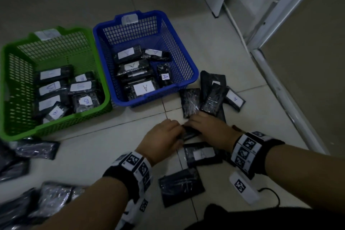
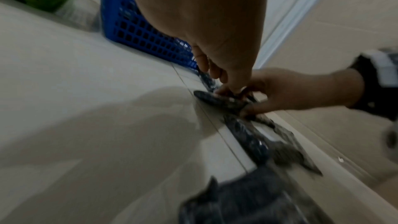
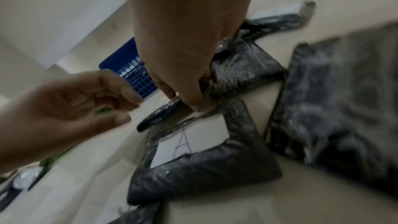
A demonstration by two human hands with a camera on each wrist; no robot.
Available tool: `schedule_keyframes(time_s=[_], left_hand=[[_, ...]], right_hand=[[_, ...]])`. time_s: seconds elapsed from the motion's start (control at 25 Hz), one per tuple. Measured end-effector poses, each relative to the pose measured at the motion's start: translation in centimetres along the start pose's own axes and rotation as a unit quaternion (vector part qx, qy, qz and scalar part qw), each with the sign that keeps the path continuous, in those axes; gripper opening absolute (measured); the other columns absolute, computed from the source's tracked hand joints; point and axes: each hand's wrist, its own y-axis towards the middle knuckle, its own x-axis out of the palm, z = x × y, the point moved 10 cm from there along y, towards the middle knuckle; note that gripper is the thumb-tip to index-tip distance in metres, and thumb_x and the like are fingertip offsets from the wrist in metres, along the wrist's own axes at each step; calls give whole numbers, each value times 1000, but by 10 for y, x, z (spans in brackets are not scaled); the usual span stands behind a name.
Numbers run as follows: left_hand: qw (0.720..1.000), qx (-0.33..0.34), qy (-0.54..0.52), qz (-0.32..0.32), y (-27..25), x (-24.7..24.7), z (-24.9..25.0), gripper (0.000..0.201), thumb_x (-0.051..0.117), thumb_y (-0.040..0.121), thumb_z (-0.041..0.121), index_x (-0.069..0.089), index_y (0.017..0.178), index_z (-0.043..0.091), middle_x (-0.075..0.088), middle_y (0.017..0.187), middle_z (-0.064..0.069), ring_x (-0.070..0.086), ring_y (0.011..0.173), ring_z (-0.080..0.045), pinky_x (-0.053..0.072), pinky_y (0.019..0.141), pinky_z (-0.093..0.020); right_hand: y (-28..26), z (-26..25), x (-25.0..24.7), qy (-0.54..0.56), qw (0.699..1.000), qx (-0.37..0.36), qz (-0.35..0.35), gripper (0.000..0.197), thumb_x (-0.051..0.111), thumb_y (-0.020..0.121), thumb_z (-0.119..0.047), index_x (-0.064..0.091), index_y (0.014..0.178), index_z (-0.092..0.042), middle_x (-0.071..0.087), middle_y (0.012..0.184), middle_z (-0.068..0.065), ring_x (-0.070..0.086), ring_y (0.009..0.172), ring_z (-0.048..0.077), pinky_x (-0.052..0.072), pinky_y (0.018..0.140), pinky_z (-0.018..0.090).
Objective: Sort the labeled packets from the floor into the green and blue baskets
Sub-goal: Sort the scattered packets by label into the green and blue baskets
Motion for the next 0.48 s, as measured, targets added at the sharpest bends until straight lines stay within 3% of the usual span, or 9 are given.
schedule_keyframes(time_s=[0.08,0.2,0.28,0.4,0.48], left_hand=[[1000,25,2,-13,-6,13,15,30,64,77,31,61,103,16,62,103,-3,51,90,-18,50,66,-31],[996,70,50,13,-8,13,38,37,68,77,38,62,107,18,57,115,-1,51,99,-19,42,77,-29],[994,88,70,-3,-10,21,45,39,64,77,43,62,108,20,54,112,1,50,97,-18,42,76,-29],[995,53,22,-77,-14,46,39,52,67,73,43,59,118,18,59,108,-2,57,92,-21,53,69,-30],[995,-6,-20,-97,-13,55,29,49,65,77,35,58,122,17,61,109,-5,58,95,-25,55,72,-35]], right_hand=[[0,4,-7,16,1000,12,8,41,53,72,0,66,109,-8,65,104,11,56,100,29,49,87,42],[-9,34,-26,106,985,131,34,36,56,79,0,68,111,-10,67,107,13,59,101,29,43,84,26],[-18,51,-37,166,964,199,69,31,60,83,-6,67,112,-12,69,106,11,63,98,25,42,75,21],[-24,58,-46,303,916,243,104,23,61,86,-8,66,109,-12,71,103,8,66,95,22,50,82,27],[-21,53,-47,399,875,250,116,23,58,88,-4,65,109,-10,71,105,10,66,93,19,53,81,26]])
